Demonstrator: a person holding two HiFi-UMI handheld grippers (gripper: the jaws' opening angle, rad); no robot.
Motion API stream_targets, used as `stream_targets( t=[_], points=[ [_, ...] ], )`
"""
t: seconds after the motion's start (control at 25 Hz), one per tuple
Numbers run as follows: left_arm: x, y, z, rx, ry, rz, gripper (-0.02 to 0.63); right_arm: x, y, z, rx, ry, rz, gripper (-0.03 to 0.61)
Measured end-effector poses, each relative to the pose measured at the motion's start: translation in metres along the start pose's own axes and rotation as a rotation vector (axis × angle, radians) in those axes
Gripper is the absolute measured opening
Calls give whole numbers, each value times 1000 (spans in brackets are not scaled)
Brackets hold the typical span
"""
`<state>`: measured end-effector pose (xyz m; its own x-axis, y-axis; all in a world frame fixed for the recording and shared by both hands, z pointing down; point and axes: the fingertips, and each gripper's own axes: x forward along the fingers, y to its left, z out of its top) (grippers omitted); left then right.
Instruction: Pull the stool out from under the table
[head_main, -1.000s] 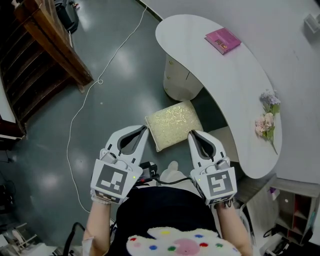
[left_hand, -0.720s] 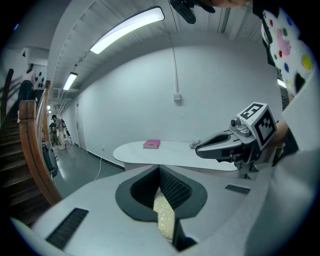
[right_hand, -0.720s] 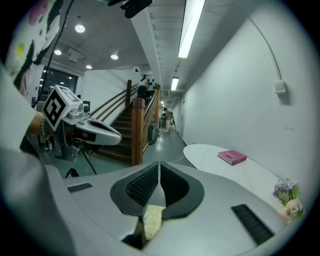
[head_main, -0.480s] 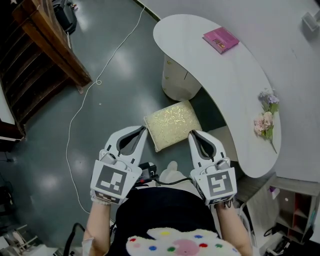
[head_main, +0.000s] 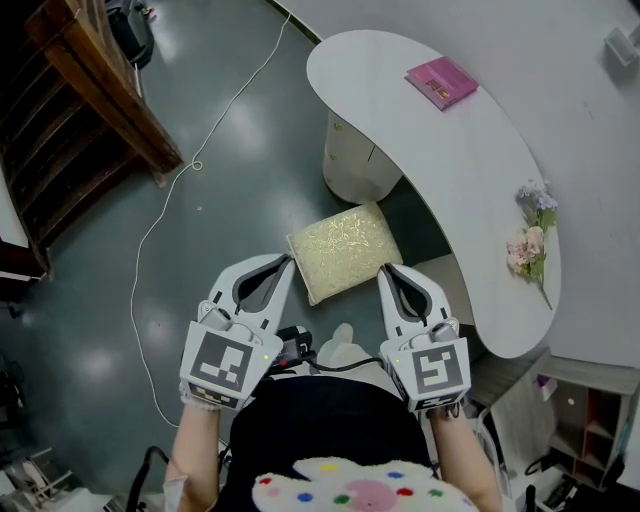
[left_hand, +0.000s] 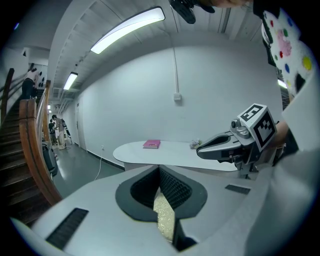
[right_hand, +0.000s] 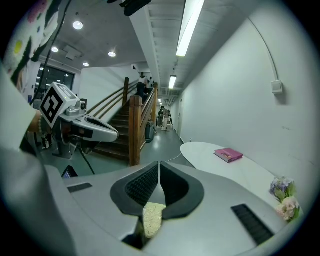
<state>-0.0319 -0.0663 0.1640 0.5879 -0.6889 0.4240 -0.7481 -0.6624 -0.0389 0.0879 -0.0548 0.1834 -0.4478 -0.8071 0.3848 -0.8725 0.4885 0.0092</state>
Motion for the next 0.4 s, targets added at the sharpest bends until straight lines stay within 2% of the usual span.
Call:
stream_targets(
  t=[0.4],
  points=[
    [0, -1, 4, -25, -18, 2, 17, 0, 2, -2, -5, 27, 4, 41]
  ],
)
